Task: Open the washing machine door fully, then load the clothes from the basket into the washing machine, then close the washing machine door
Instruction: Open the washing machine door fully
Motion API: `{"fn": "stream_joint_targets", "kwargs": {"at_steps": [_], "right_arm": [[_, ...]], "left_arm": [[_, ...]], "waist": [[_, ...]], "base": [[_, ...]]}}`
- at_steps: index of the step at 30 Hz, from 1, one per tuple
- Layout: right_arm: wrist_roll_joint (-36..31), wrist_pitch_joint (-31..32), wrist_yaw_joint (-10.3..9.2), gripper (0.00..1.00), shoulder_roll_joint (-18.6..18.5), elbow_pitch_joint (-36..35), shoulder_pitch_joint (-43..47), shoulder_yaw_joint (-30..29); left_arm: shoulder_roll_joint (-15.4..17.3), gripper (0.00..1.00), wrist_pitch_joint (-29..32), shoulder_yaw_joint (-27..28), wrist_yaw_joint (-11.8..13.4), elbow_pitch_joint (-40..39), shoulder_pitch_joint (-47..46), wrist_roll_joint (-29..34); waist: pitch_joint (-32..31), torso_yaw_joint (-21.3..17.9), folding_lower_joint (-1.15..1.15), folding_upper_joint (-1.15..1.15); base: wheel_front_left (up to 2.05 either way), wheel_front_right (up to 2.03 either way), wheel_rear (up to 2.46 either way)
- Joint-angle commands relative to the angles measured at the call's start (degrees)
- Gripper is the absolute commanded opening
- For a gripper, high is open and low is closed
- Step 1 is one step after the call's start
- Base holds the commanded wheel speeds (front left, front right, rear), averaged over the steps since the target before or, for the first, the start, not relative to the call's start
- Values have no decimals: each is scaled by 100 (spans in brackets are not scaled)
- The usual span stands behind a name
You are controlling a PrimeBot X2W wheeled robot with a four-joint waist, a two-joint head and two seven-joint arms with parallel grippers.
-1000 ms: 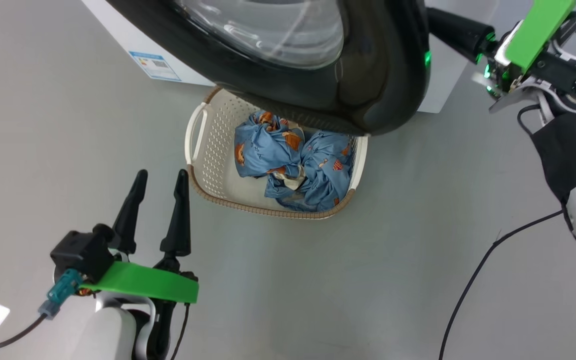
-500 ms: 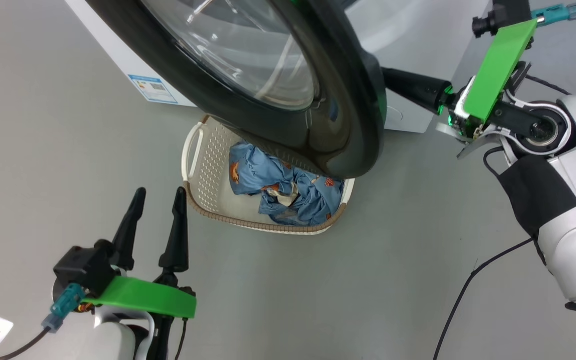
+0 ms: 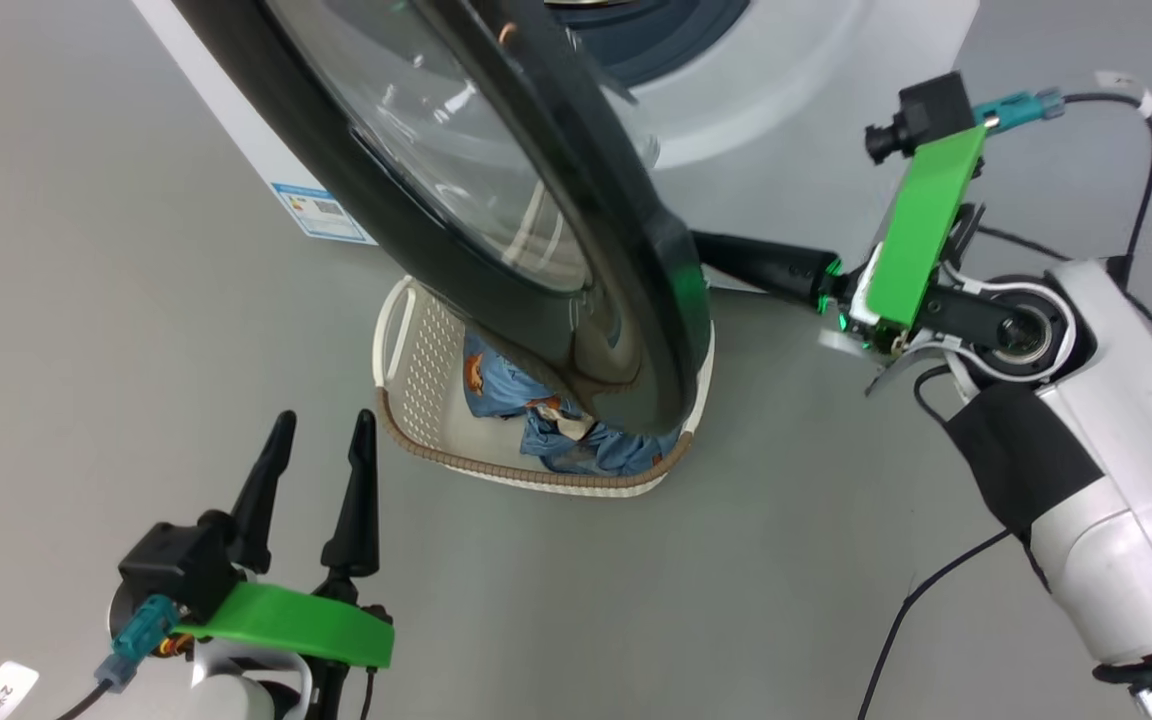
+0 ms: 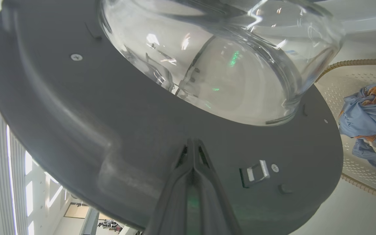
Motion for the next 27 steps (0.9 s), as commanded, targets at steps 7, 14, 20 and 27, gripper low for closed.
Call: {"fn": "stream_joint_targets", "kwargs": {"at_steps": [7,14,20,27], "right_arm": [[42,94,9,0,274,-354,332,172],[52,159,9,0,382,-463,477,246],[54,232,9,0,473,-536,563,315],[24,296,9,0,600,-608,650,428]], "left_arm": [[147,100,-37,199,-15,-92,120,27],[147,100,-37,192,-15,-100,202,7],[147,100,-37,199,-15,-110,245,-15],[147,100,-37,225,-15,-106,255,-15]], "waist": [[-173,120,0,0],[-272,247,0,0],[-302,370,0,0],[-317,482,0,0]], "base": [[0,0,0],[0,0,0],[0,0,0],[0,0,0]]}}
